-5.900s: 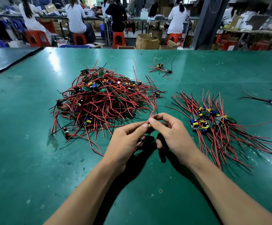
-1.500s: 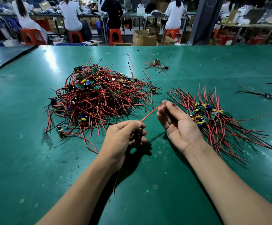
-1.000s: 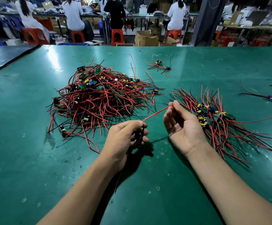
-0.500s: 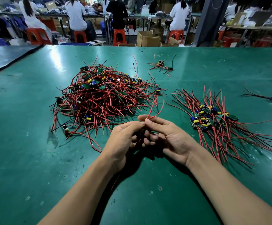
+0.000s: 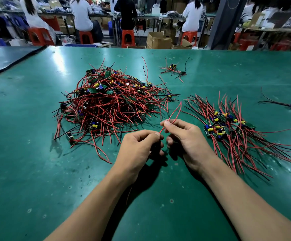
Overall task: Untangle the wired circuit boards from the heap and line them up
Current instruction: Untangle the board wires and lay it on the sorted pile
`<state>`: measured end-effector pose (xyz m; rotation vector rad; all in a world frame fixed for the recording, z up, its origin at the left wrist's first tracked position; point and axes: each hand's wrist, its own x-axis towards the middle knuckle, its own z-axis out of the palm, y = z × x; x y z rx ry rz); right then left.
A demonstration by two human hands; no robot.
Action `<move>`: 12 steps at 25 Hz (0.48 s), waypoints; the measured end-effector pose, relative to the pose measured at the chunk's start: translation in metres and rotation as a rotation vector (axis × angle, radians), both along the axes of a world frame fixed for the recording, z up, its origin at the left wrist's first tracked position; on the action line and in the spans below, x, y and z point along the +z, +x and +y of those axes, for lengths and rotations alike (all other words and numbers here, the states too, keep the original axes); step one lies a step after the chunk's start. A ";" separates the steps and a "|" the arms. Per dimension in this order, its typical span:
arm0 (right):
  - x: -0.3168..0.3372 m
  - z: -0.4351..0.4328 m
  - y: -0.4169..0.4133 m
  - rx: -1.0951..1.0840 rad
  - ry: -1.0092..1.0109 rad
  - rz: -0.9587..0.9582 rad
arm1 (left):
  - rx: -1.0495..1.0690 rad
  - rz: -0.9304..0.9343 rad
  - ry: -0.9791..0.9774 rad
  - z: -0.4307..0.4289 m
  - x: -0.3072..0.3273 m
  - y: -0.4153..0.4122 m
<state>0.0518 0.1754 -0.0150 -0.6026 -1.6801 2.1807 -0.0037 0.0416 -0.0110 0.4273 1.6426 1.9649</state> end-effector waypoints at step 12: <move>0.005 -0.015 0.001 0.105 -0.026 -0.026 | -0.005 0.021 0.059 0.002 0.002 0.005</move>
